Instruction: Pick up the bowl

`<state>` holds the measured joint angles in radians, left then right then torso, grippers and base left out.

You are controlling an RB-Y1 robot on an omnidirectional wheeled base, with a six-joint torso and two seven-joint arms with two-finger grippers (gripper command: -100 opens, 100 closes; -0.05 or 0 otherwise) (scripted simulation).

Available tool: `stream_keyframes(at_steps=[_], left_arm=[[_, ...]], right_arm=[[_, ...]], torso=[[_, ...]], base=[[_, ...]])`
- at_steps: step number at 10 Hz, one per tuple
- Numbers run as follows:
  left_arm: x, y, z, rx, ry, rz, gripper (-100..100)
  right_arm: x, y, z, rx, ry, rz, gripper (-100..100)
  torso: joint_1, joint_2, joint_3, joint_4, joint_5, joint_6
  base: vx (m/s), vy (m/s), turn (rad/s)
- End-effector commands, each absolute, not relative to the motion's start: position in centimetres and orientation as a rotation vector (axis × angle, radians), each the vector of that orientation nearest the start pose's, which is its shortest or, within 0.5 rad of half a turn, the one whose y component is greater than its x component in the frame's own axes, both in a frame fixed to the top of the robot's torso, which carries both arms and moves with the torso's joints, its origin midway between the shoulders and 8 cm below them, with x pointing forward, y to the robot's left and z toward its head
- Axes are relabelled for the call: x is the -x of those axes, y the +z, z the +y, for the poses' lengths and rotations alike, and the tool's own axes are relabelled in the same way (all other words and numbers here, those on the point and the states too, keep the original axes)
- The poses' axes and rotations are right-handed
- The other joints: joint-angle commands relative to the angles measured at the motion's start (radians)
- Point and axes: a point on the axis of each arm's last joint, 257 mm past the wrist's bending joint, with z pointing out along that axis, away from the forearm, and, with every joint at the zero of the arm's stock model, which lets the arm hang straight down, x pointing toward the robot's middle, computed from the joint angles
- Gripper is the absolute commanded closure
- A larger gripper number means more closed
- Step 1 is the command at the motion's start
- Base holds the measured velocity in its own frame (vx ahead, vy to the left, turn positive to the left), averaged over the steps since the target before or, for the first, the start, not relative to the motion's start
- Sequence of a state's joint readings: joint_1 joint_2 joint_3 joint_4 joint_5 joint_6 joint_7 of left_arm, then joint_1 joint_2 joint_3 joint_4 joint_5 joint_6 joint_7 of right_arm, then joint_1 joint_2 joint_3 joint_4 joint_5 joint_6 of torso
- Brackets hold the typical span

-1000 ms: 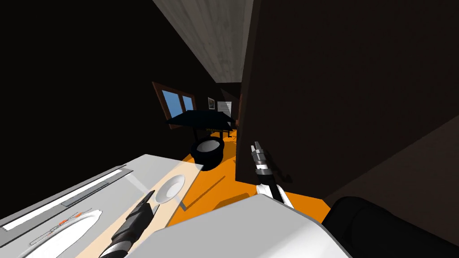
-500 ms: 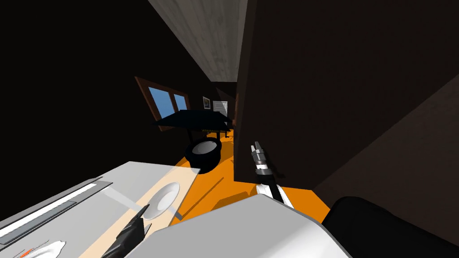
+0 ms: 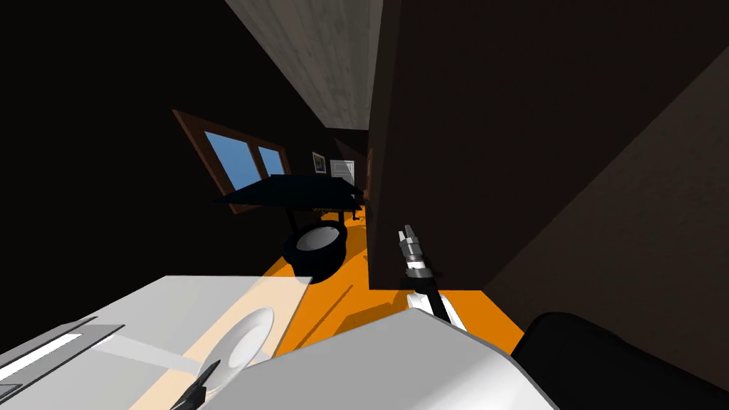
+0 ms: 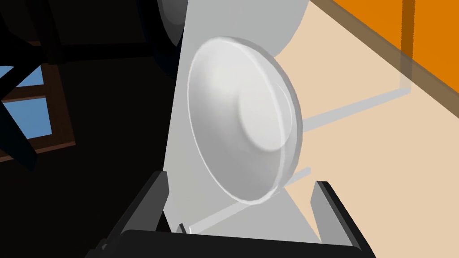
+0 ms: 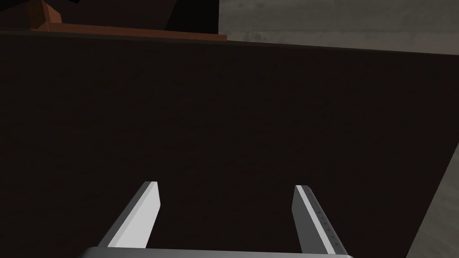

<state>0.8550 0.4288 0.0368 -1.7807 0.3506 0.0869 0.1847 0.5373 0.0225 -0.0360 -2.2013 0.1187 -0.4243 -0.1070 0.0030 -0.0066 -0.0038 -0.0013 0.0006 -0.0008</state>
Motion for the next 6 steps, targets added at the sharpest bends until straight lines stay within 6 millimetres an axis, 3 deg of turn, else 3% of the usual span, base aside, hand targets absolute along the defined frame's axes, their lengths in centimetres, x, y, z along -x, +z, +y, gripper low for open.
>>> stream_keyframes(at_steps=[1, 6], left_arm=[[-17.4, -44.8, 43.9, 1.92, -0.615, 1.432, -100], [-11.5, -49.1, 44.2, 2.033, -0.466, 1.534, -100]], right_arm=[[-36.4, -4.0, -29.3, -0.798, 1.227, 0.756, 0], [-36.4, -4.0, -29.3, -0.798, 1.227, 0.756, 0]], torso=[[0.0, 0.0, 0.0, 0.0, 0.0, 0.0], [-0.001, -0.001, 0.0, 0.0, 0.0, 0.0]], base=[[0.079, 0.052, -0.135], [0.088, 0.045, -0.102]])
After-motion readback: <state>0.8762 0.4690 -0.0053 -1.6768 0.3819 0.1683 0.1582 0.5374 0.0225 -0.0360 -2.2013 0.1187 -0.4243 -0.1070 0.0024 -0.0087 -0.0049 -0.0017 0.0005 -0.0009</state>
